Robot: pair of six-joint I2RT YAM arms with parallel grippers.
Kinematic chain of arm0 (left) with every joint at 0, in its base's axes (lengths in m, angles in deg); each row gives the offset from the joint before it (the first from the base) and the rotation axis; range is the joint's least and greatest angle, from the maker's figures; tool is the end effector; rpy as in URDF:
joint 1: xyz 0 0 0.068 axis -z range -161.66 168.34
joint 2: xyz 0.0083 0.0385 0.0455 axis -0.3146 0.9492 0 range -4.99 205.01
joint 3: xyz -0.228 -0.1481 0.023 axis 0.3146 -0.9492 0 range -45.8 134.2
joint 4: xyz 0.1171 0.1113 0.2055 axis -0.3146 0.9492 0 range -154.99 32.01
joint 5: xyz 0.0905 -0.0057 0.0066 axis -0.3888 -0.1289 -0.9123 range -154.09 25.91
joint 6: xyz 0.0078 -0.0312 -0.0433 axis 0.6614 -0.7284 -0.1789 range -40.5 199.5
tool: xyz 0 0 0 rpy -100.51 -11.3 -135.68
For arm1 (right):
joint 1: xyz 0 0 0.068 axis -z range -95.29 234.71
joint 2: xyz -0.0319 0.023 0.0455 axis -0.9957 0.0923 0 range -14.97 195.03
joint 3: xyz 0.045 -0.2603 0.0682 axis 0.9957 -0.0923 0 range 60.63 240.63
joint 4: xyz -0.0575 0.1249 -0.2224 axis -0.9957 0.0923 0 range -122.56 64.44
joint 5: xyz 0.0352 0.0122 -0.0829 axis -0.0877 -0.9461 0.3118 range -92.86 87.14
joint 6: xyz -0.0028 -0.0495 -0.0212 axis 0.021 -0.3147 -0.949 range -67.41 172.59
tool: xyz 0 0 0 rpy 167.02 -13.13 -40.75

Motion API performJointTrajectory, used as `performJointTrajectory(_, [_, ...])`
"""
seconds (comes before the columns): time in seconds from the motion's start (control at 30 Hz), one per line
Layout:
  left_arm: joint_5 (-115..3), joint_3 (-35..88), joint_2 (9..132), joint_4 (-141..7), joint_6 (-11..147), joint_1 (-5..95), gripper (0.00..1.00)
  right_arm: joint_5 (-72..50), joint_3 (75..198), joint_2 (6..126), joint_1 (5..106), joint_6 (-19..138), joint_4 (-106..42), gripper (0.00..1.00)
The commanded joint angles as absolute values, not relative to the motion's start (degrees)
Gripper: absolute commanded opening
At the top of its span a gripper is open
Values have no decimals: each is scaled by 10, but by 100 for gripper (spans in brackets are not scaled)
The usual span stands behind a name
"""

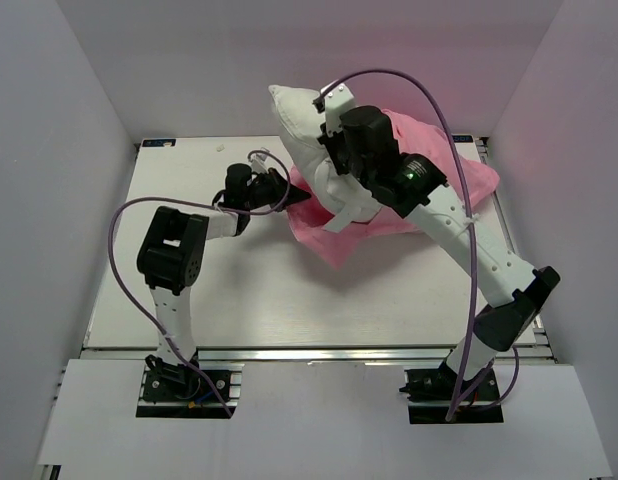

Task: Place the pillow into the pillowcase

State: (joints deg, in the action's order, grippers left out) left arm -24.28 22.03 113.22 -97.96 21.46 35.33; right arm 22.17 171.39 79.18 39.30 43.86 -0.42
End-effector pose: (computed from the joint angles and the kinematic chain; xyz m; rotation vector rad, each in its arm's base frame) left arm 0.4179 -0.1516 0.1654 -0.2068 2.0983 -1.4967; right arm 0.2629 0.2450 0.4759 -0.5458 1.7323 0.0507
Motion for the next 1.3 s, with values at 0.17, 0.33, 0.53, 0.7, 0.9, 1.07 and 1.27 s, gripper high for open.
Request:
performJointTrajectory(0.17, [-361, 142, 809, -829, 340, 350, 0, 338, 1571, 797, 376, 303, -52, 0])
performJointTrajectory(0.33, [-542, 100, 599, -683, 388, 355, 0, 593, 1522, 907, 381, 254, -139, 0])
performJointTrajectory(0.53, [-570, 95, 485, -566, 392, 355, 0, 697, 1544, 954, 402, 179, -182, 0])
performJointTrajectory(0.7, [-596, 78, 446, -490, 395, 355, 0, 695, 1498, 939, 405, 143, -238, 0])
performJointTrajectory(0.9, [-631, 111, 391, -400, 407, 356, 0, 672, 1509, 959, 428, 183, -212, 0])
performJointTrajectory(1.07, [-678, 98, 360, -349, 409, 356, 0, 506, 1551, 933, 430, 312, -72, 0])
performJointTrajectory(1.27, [-612, 24, 376, -397, 400, 356, 0, 190, 1550, 877, 419, 389, 8, 0])
